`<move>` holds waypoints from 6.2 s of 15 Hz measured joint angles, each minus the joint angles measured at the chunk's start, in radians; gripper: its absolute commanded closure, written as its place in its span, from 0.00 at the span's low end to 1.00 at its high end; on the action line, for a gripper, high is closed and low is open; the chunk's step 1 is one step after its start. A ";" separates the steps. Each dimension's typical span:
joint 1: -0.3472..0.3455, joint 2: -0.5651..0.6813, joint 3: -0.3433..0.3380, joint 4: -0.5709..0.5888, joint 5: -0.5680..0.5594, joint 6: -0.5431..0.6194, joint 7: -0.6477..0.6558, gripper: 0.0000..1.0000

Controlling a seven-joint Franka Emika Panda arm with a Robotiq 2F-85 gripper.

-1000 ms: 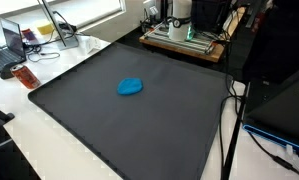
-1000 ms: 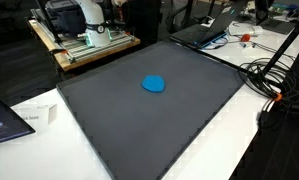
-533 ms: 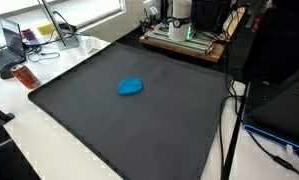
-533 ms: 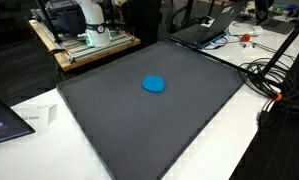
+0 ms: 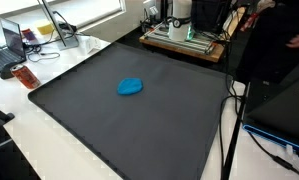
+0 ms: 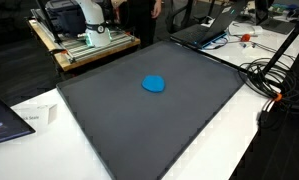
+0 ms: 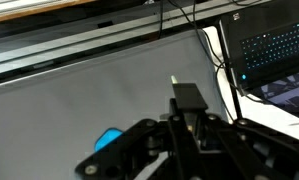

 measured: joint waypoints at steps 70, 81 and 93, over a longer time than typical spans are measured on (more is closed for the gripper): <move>0.466 1.229 -0.078 0.715 -1.027 0.107 0.718 0.97; 0.496 1.349 -0.091 0.832 -1.087 0.060 0.708 0.97; 0.505 1.379 -0.102 0.887 -1.173 0.016 0.681 0.97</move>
